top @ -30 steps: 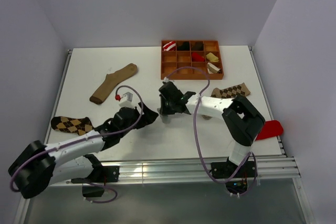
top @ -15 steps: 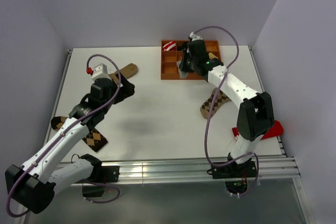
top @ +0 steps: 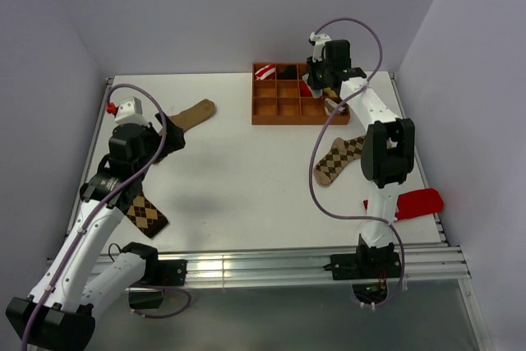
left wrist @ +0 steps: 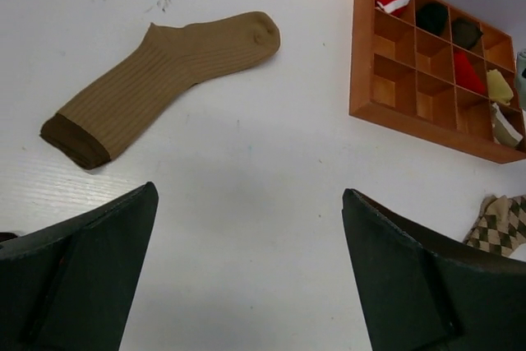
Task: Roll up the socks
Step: Pick up the sock at the center of the board, then place the sock in the storage box.
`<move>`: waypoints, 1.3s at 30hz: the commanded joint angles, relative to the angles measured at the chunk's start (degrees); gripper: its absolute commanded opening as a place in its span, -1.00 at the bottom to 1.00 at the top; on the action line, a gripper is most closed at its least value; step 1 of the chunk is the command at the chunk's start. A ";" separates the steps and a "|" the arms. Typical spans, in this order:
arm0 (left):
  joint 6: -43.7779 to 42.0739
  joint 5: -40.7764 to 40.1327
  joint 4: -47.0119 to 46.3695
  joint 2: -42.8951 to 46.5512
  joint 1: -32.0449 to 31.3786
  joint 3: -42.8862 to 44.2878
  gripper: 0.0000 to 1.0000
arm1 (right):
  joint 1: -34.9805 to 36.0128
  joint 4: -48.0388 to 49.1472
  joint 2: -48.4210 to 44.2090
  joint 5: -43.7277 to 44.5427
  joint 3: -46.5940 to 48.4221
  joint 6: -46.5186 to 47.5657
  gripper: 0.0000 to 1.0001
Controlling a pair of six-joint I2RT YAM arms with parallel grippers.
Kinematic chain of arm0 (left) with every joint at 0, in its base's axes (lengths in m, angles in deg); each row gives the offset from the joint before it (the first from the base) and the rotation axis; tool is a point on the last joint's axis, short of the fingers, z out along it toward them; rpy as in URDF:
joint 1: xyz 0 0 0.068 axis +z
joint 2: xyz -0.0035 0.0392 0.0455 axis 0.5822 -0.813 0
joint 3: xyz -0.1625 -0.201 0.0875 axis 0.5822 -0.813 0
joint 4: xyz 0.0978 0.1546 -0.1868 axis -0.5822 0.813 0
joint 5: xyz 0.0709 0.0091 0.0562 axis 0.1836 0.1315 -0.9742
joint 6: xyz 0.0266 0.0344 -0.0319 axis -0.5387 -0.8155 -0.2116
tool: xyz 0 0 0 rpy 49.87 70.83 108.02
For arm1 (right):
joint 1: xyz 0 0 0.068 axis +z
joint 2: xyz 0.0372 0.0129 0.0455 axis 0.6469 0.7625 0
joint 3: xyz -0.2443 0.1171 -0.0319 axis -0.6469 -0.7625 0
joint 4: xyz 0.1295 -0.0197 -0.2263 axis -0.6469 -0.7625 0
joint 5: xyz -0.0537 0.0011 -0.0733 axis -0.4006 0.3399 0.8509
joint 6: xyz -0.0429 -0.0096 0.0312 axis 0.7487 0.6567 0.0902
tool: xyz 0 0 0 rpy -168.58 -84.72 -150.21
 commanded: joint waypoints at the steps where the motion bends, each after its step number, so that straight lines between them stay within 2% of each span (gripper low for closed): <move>1: -3.97 -2.62 -3.52 2.29 0.60 -3.19 0.99 | -0.42 -3.47 4.52 -4.19 5.69 10.34 -1.00; 8: -4.77 -5.87 -4.14 3.00 0.78 -4.69 0.99 | -0.68 -7.08 10.86 -4.63 8.95 15.45 -1.00; 14: -5.21 -6.31 -3.96 2.91 0.87 -4.87 0.99 | -0.68 -7.08 12.45 -1.47 4.65 17.38 -1.00; 21: -5.30 -6.23 -3.87 2.48 0.87 -4.95 0.99 | -0.77 -9.01 15.87 -3.22 7.10 18.17 -1.00; 25: -5.30 -6.31 -3.78 2.30 0.96 -4.95 0.99 | -0.60 -12.26 18.51 -3.84 10.52 18.26 -0.87; 28: -5.47 -6.05 -3.87 2.12 1.04 -4.95 0.99 | -0.68 -12.53 19.04 -4.10 11.41 18.35 -0.55; 29: -5.47 -6.05 -3.87 2.21 1.05 -5.13 0.99 | -0.60 -12.27 18.87 -4.28 11.15 18.35 -0.33; 32: -5.47 -5.96 -3.78 2.21 1.05 -5.13 0.99 | -0.68 -12.44 18.43 -4.28 11.50 18.43 0.06; 35: -5.47 -5.88 -3.78 2.30 1.13 -5.04 0.99 | -0.60 -12.88 17.47 -4.10 11.24 18.79 0.29; 39: -5.47 -5.88 -3.78 2.39 1.13 -5.22 0.99 | -0.60 -12.35 15.70 -4.02 10.44 18.88 0.39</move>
